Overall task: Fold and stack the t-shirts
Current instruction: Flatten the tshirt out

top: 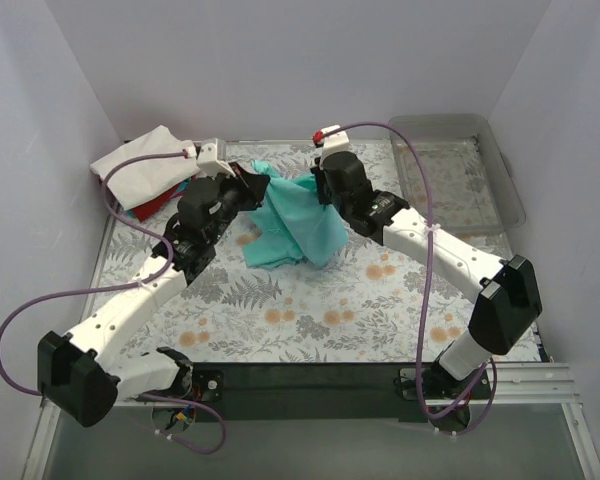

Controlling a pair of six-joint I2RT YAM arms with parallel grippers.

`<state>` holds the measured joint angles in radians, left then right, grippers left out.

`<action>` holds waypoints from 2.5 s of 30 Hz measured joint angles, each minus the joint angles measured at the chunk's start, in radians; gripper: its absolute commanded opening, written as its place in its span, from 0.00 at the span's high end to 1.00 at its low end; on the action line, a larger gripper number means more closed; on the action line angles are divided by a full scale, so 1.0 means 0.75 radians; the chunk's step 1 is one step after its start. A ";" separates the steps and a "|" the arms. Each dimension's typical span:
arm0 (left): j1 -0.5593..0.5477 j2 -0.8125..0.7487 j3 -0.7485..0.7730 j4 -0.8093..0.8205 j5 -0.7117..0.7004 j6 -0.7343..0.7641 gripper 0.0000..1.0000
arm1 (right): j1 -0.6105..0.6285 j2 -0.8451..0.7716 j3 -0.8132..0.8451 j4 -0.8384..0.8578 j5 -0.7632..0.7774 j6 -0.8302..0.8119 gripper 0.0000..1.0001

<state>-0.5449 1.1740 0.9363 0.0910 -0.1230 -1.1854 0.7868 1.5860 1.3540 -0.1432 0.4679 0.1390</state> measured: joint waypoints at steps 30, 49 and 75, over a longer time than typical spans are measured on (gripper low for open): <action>-0.475 0.621 0.171 0.120 0.481 0.017 0.08 | -0.157 -0.723 -0.564 -0.089 0.185 0.132 0.20; 0.054 0.332 -0.153 0.057 0.074 0.013 0.07 | -0.152 -0.277 -0.571 0.142 -0.277 0.125 0.21; 0.446 0.150 -0.322 0.055 0.225 -0.032 0.06 | -0.145 0.515 0.062 0.283 -0.800 -0.099 0.28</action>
<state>-0.2108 1.2865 0.6945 0.1322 0.0460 -1.2095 0.6777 1.9724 1.4002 0.0689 -0.1322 0.0650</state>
